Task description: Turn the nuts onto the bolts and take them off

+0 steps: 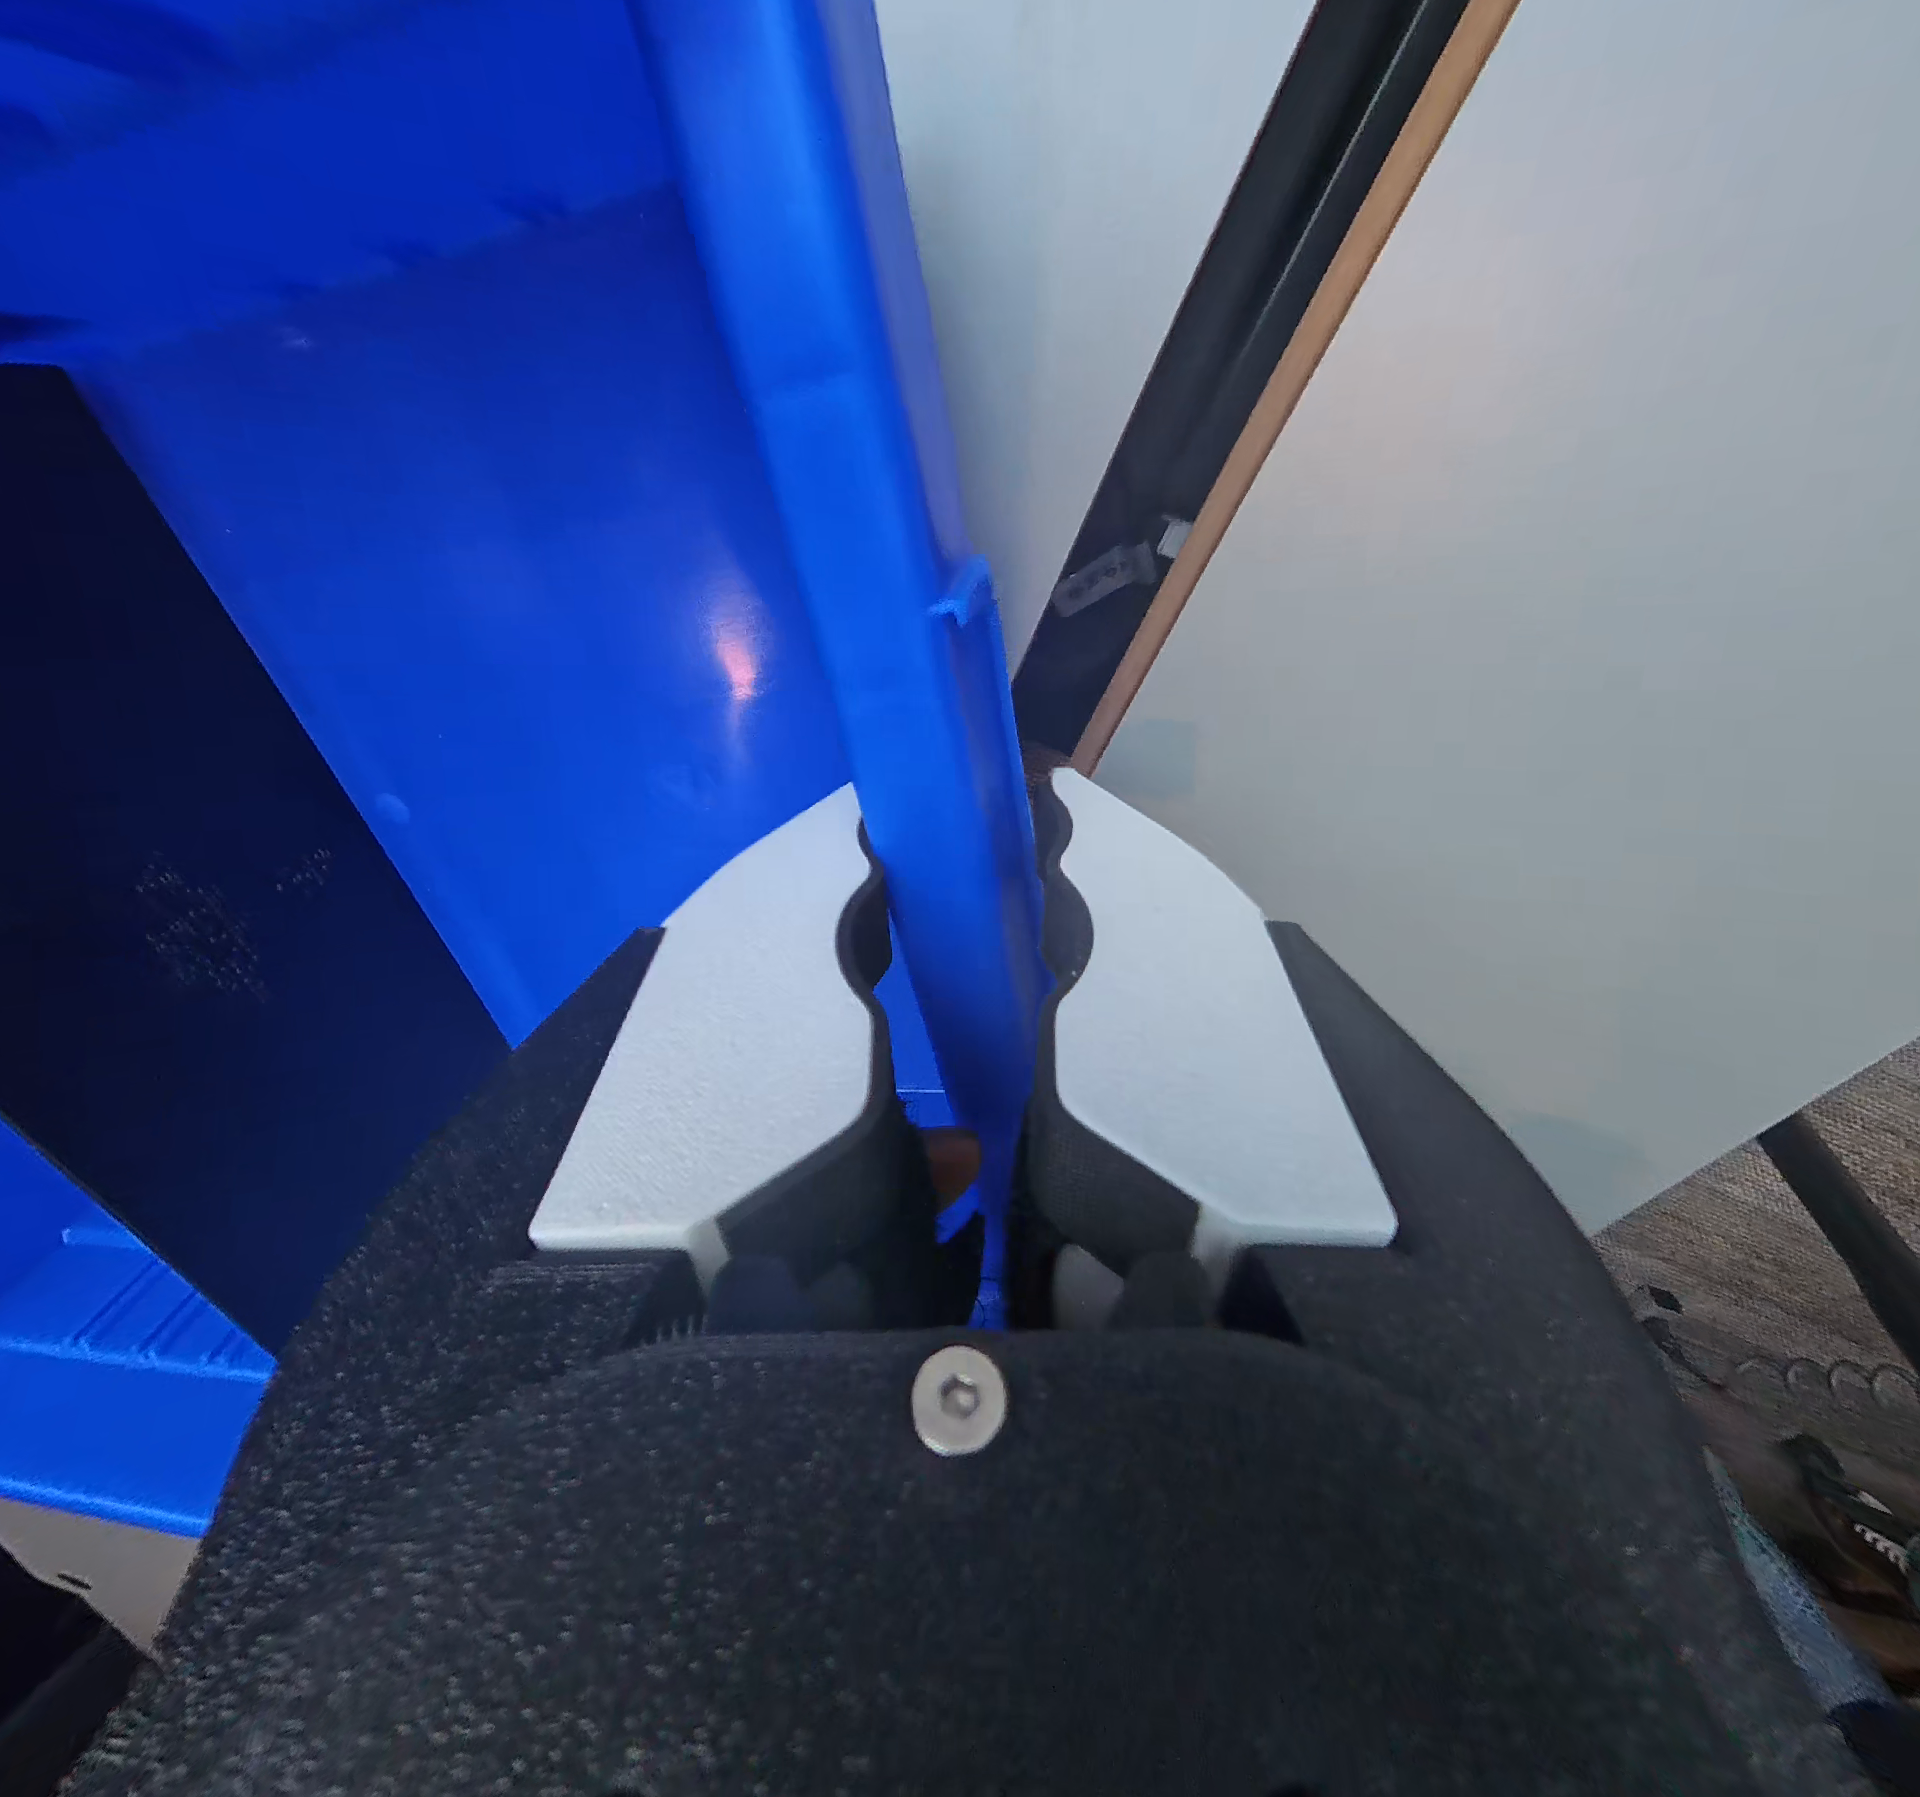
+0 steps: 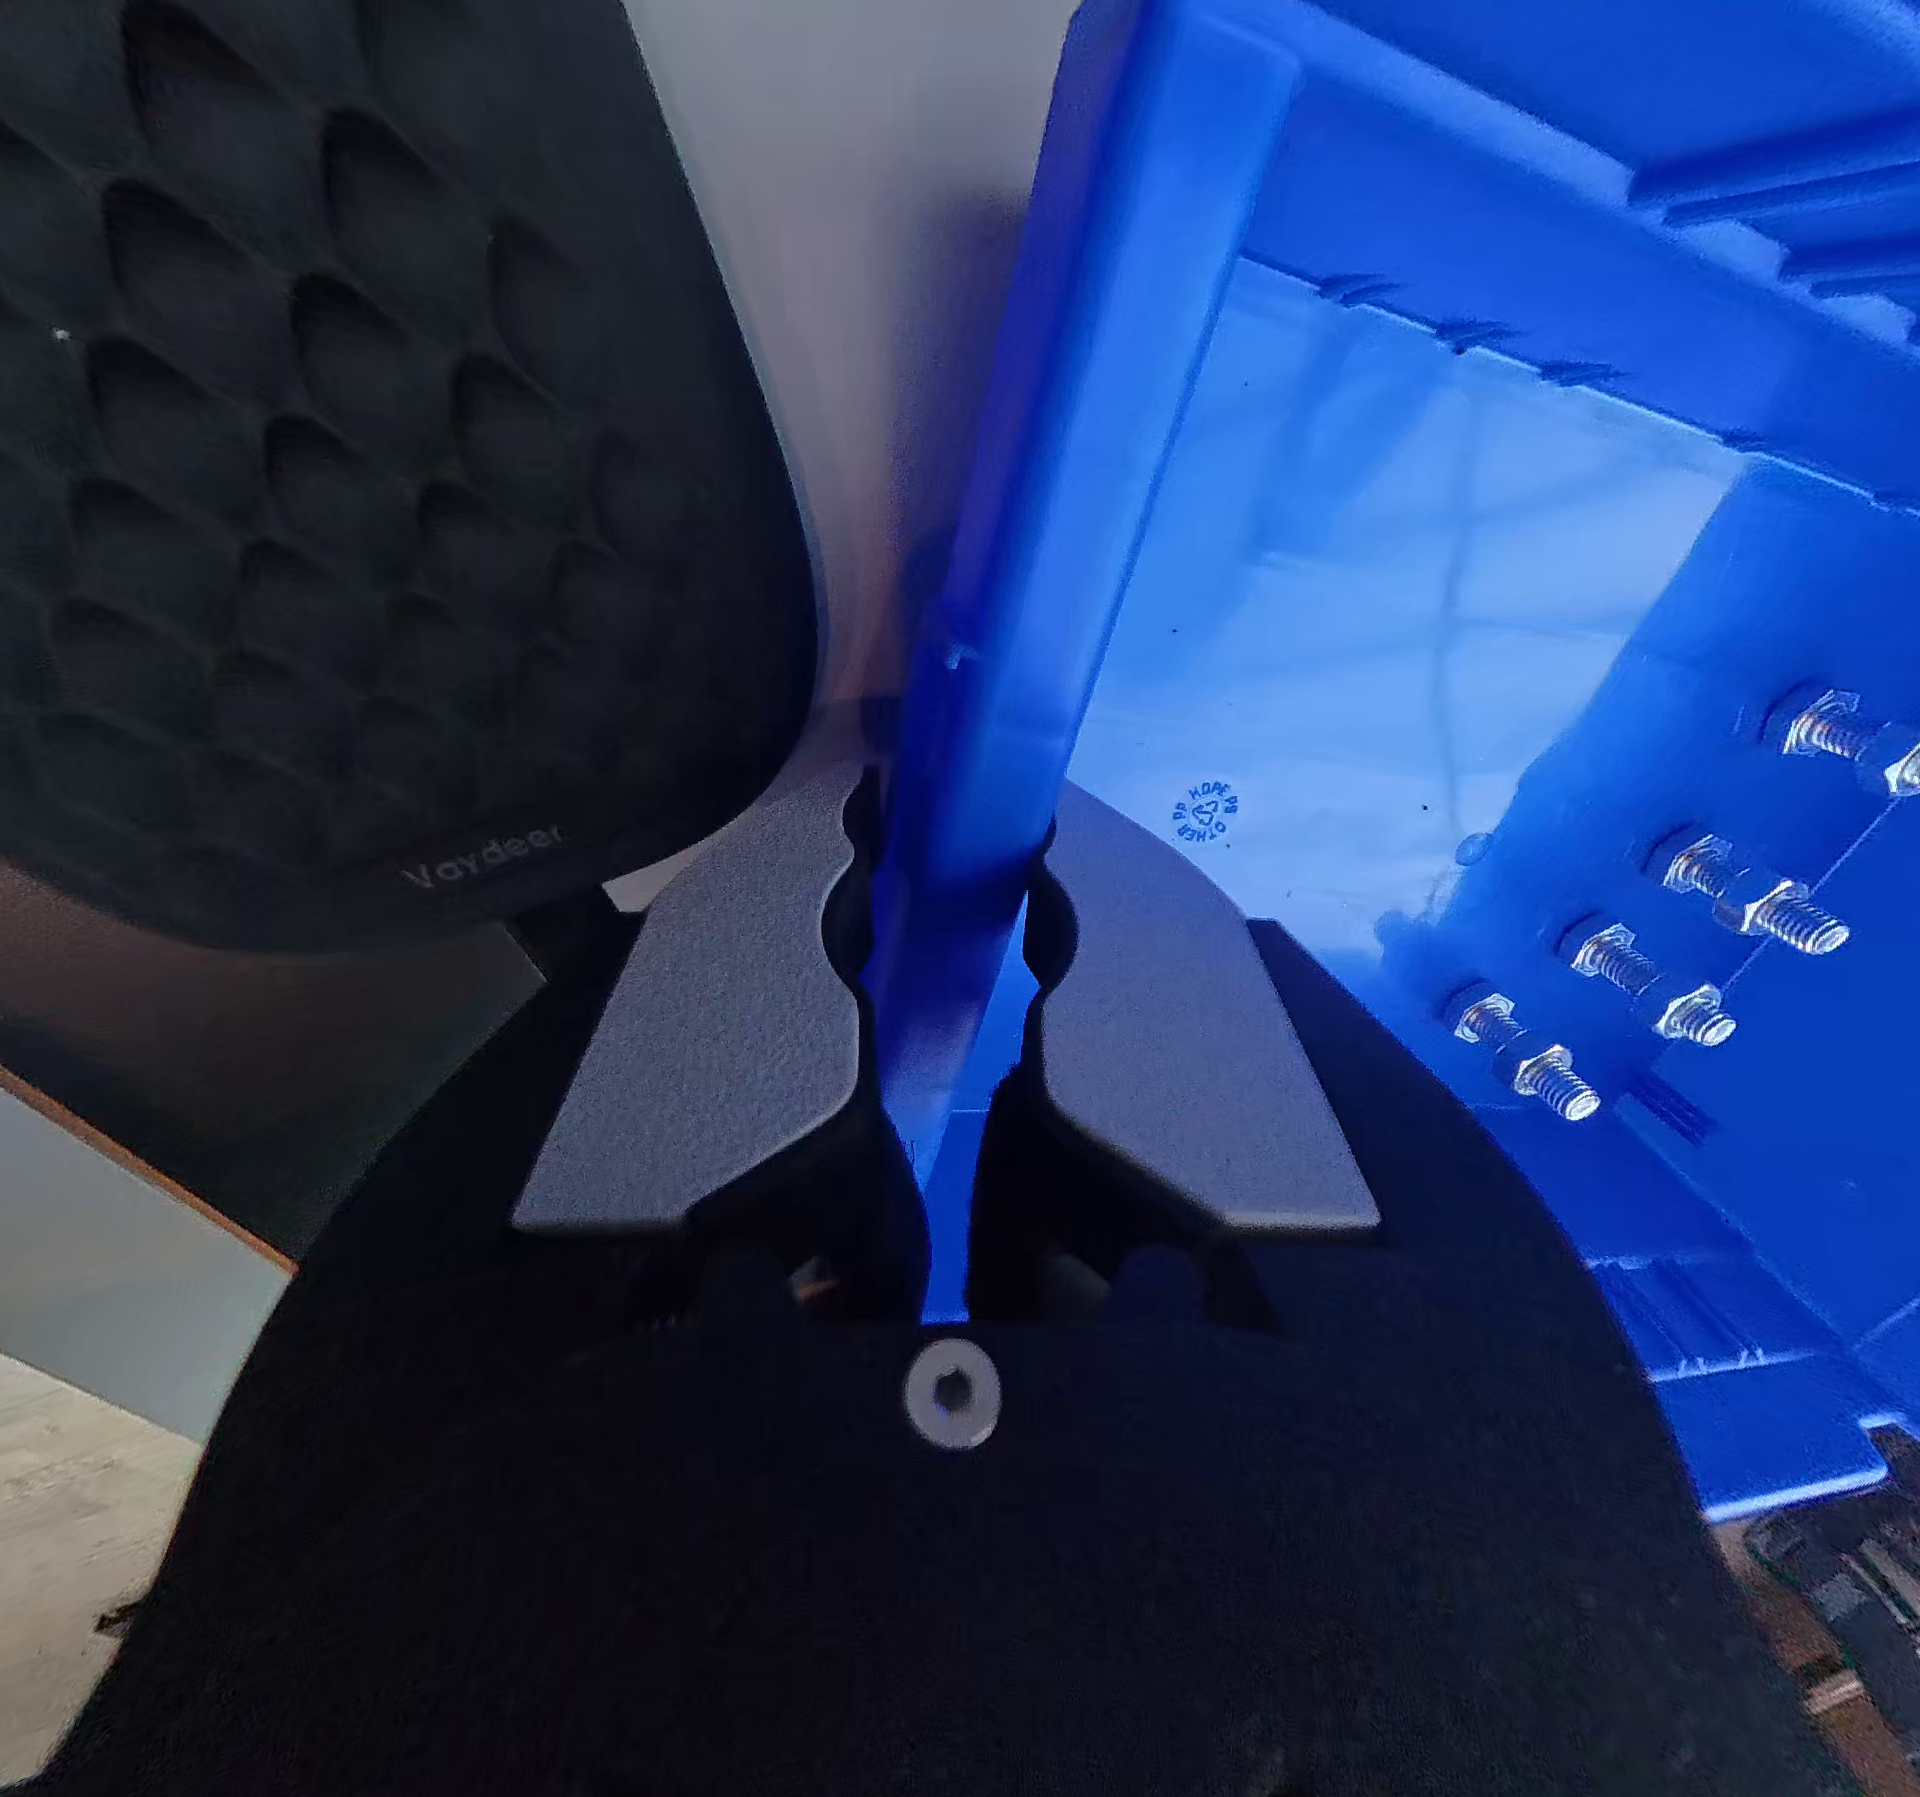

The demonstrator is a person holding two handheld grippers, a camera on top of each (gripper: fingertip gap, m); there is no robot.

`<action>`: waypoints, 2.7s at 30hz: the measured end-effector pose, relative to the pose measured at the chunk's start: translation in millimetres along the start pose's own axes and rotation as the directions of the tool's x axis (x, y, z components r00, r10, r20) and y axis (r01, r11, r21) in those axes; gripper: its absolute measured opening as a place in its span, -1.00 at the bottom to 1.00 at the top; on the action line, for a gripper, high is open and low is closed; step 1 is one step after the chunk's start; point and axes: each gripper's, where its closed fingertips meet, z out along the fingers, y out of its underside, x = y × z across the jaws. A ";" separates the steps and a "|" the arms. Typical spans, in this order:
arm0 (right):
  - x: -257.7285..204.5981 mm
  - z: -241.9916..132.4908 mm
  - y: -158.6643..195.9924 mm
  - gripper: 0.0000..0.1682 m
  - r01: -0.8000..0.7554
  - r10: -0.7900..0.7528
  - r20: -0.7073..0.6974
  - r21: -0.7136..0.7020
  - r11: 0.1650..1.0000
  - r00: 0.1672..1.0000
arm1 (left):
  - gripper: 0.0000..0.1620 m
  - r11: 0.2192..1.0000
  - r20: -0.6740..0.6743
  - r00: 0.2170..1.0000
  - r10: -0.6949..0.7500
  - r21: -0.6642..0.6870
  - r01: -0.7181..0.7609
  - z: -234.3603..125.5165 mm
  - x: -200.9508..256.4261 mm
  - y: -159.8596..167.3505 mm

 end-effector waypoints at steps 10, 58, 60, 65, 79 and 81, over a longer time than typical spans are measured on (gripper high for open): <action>-2.0 -0.6 -19.4 -0.72 0.195 -0.195 -0.013 0.005 0.981 0.981 | -0.70 0.991 0.019 0.991 0.135 0.023 -0.135 3.9 -16.9 -39.0; -1.1 -2.8 -85.9 -0.67 0.441 -0.437 -0.057 0.095 0.892 0.897 | -0.67 0.847 0.093 0.850 0.518 0.084 -0.525 4.0 -20.6 -227.9; -3.4 -15.0 -92.4 -0.55 0.324 -0.319 -0.059 0.219 0.920 0.946 | -0.43 0.893 0.135 0.894 0.427 0.091 -0.441 -4.7 -25.8 -223.9; 3.1 -79.8 -103.9 -0.25 -0.030 0.063 -0.031 0.620 0.784 0.998 | -0.12 0.834 0.176 0.984 -0.042 0.549 -0.063 -74.3 -18.3 -255.3; 33.7 -120.8 -8.2 0.31 -0.236 0.765 0.001 0.952 0.197 0.644 | 0.42 0.125 -0.219 0.834 -0.506 0.939 0.322 -136.9 76.4 -402.1; 39.7 -110.5 0.3 0.30 -0.283 0.793 0.028 0.941 0.184 0.608 | 0.41 0.151 -0.226 0.831 -0.509 0.927 0.344 -129.0 78.2 -412.5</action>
